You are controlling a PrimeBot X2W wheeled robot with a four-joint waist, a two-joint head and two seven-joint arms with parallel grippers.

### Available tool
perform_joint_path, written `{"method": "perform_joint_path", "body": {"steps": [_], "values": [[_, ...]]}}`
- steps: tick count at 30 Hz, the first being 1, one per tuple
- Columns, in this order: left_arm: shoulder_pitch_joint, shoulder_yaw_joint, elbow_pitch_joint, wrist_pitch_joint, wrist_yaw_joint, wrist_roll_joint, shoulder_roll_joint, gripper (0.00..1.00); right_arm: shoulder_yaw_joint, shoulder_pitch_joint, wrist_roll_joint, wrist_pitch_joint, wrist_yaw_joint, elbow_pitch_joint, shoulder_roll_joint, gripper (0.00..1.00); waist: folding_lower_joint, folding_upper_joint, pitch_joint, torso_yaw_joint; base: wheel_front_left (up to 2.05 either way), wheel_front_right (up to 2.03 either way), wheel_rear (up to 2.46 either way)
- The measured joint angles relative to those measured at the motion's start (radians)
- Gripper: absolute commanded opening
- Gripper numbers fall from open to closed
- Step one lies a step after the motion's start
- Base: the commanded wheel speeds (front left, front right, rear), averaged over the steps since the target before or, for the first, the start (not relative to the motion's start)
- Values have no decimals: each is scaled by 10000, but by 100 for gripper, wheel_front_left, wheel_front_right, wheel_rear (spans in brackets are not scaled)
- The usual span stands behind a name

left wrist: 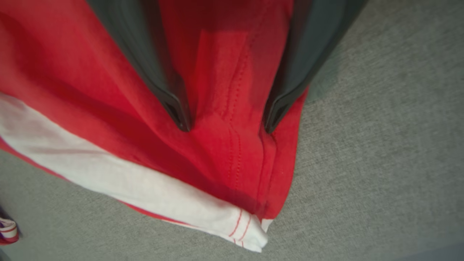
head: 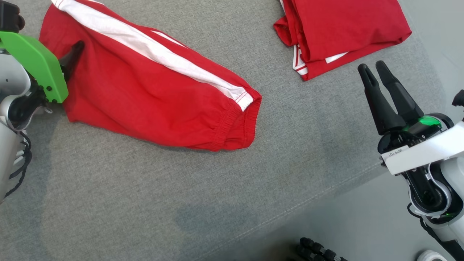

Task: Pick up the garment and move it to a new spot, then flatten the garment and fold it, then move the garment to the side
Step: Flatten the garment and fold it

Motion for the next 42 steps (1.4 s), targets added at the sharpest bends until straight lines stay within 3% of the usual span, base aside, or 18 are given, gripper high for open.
{"method": "perform_joint_path", "body": {"steps": [1, 2, 3, 4, 5, 20, 29, 42], "values": [[-12, -38, -10, 12, 0, -35, -21, 96, 10, 24, -48, 0, -4, 0, 13, 100, 0, 0, 1, 16, 0, 0, 0], [-42, -100, -21, 73, 0, -38, -59, 80, -4, 70, -104, 0, -59, -8, 10, 100, 0, 0, 1, 42, 0, 0, 0], [-77, -148, -27, 130, 0, -40, -79, 45, -6, 122, -136, -2, -96, -12, 10, 100, 0, 0, 1, 76, 0, 0, 0], [-96, -184, -40, 186, 0, -42, -92, 19, 0, 148, -159, -2, -98, -12, 23, 100, 0, 0, 1, 111, 0, 0, 0], [-96, -184, -40, 186, 0, -42, -92, 0, 0, 148, -159, -2, -98, -12, 23, 100, 0, 0, 1, 111, 0, 0, 0], [-47, -462, -270, -382, -8, -535, -587, 0, -119, 153, -470, -2, -188, -2, 240, 100, 0, 0, -331, 751, 0, 0, 0], [639, 130, 240, -997, -8, -1127, -972, 0, -115, 375, -545, -31, -167, 274, 291, 100, 0, 0, -782, 1341, 0, 0, 0], [1934, 612, 437, -2046, 19, -1912, -1829, 0, 35, 405, -598, 10, 123, 930, 98, 100, 0, 0, -1769, 2489, 0, 0, 0]]}}
